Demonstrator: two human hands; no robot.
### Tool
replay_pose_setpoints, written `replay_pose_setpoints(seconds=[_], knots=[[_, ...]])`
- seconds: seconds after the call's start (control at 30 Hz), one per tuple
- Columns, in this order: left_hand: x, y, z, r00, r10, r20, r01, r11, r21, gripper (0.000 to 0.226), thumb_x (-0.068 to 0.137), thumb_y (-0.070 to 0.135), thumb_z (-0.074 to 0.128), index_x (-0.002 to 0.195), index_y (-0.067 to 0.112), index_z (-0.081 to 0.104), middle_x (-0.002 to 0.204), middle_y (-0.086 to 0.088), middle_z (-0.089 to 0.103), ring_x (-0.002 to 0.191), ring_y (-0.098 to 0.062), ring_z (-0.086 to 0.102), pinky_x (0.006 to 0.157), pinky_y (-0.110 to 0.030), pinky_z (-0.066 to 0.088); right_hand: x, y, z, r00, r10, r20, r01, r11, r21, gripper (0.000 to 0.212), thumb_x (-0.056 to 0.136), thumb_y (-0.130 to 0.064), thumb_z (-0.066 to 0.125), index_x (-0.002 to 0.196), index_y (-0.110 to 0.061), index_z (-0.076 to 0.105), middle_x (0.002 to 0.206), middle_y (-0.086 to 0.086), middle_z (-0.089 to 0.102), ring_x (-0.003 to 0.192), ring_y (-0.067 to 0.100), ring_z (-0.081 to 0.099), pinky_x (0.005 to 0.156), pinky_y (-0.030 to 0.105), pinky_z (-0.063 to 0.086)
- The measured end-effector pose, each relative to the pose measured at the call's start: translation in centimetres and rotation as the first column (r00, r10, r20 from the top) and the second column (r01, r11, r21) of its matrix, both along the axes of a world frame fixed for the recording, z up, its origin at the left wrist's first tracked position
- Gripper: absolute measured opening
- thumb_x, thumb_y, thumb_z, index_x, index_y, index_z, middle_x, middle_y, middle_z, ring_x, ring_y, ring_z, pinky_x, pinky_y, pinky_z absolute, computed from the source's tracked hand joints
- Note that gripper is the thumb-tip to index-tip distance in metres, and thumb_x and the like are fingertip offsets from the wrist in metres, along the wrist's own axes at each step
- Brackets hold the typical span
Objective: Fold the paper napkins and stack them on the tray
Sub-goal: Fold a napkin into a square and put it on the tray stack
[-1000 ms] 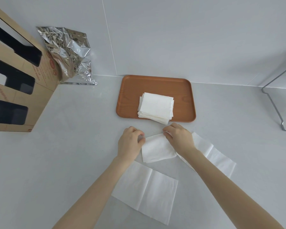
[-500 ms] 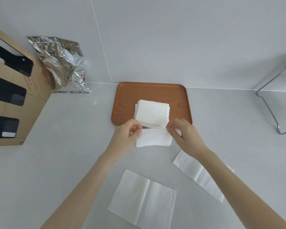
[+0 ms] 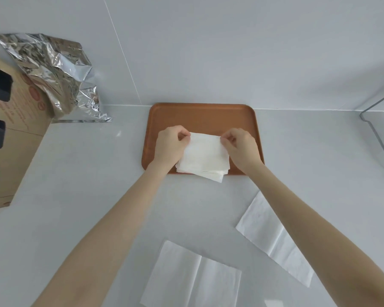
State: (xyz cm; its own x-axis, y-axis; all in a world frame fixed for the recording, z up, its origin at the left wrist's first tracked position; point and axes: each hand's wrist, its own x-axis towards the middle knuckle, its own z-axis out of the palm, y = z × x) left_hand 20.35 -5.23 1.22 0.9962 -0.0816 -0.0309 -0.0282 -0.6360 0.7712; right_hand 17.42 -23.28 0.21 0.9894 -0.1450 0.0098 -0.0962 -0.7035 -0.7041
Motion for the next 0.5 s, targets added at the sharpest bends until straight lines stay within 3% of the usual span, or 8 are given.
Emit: replay_pose_setpoints(seconds=[0.1,0.23,0.33,0.5], knots=[[-0.2,-0.6,-1.6,0.995,0.063,0.071,-0.064,0.998,0.018,0.007,0.08,0.009,0.057,0.083,0.01,0.064,0.087,-0.014,0.066,0.075,-0.022,0.056,0.071,-0.033,0.047,0.1,0.2,-1.3,0.999,-0.021,0.045,0.024,0.997,-0.074,0.008,0.085,-0.012,0.053,0.087,-0.009,0.061,0.091,0.012,0.061,0.089,0.028,0.051,0.075,0.041,0.046],[-0.4,-0.7,-2.3,0.988,0.117,0.103,-0.123,0.991,0.05,0.009,0.082,0.016,0.058,0.087,0.009,0.059,0.092,-0.015,0.061,0.084,-0.029,0.056,0.067,-0.033,0.042,-0.1,0.7,-2.1,0.995,-0.038,0.096,0.05,0.991,-0.121,0.01,0.086,-0.01,0.051,0.091,-0.008,0.059,0.093,0.013,0.06,0.09,0.029,0.049,0.067,0.035,0.04],[-0.6,-0.6,-2.0,0.989,0.115,0.09,-0.122,0.99,0.068,0.013,0.083,0.019,0.057,0.089,0.008,0.056,0.094,-0.015,0.059,0.088,-0.029,0.055,0.067,-0.031,0.038,-0.4,1.0,-2.0,0.992,-0.043,0.115,0.06,0.987,-0.148,0.012,0.086,-0.009,0.05,0.093,-0.007,0.059,0.094,0.015,0.06,0.091,0.032,0.05,0.07,0.039,0.043],[-3.2,-0.1,0.2,0.97,0.058,0.235,-0.084,0.991,0.104,0.009,0.081,0.018,0.059,0.086,0.011,0.059,0.093,-0.012,0.061,0.089,-0.029,0.052,0.073,-0.035,0.042,-2.3,0.5,0.2,0.974,0.002,0.227,0.046,0.978,-0.203,0.015,0.085,-0.006,0.053,0.098,-0.007,0.06,0.102,0.016,0.06,0.093,0.035,0.051,0.078,0.045,0.046]])
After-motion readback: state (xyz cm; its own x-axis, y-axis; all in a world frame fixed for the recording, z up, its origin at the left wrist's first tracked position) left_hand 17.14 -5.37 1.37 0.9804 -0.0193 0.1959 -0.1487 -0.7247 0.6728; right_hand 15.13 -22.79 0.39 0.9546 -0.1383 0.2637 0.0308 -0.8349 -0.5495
